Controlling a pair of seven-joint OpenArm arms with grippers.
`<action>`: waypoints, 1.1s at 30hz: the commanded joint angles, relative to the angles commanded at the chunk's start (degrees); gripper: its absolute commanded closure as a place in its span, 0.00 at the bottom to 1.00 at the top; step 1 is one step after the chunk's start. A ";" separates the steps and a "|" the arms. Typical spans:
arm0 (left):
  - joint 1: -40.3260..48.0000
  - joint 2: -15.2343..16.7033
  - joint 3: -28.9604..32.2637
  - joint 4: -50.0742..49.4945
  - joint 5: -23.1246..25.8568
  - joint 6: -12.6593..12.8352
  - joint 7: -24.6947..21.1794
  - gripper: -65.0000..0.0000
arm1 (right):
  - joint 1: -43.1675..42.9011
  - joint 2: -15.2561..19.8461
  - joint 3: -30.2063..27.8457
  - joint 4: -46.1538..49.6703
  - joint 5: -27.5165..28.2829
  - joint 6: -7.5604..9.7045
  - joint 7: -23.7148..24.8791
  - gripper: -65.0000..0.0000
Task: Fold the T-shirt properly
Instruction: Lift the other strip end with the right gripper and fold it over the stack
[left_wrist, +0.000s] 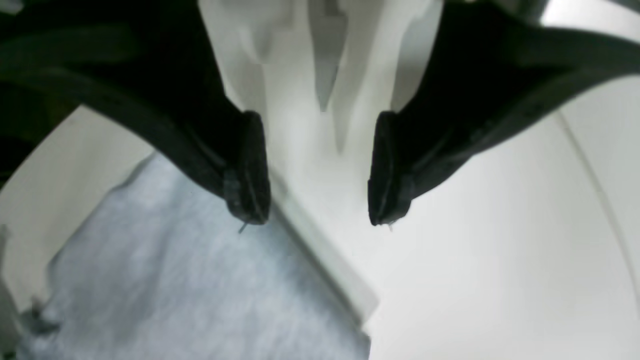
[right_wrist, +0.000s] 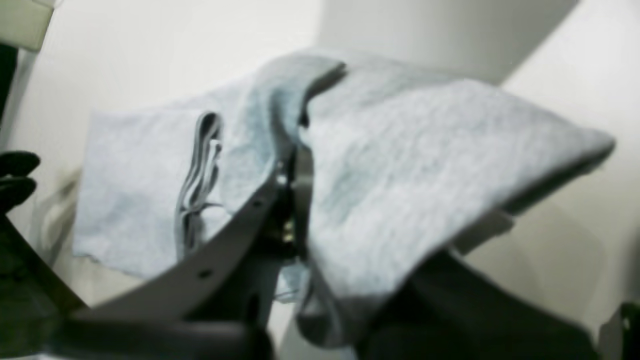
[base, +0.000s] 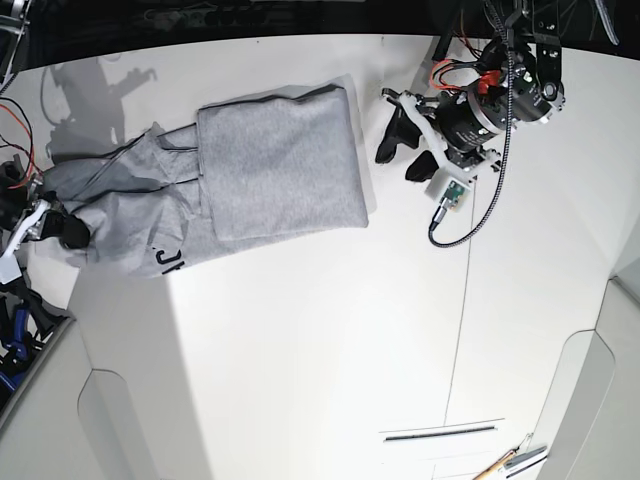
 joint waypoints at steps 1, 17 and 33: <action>0.68 0.00 -0.37 0.00 -0.04 0.02 -0.02 0.45 | 0.00 -0.11 0.00 1.90 -0.02 0.00 -0.22 1.00; 6.25 0.07 -0.28 -5.62 -5.07 0.42 -2.10 0.46 | 0.00 -10.14 -2.80 19.82 -0.96 -0.42 -2.29 1.00; 5.84 0.35 -0.28 -11.30 -9.31 0.39 -3.87 0.46 | 0.02 -20.33 -29.22 19.82 -12.26 -0.81 2.73 1.00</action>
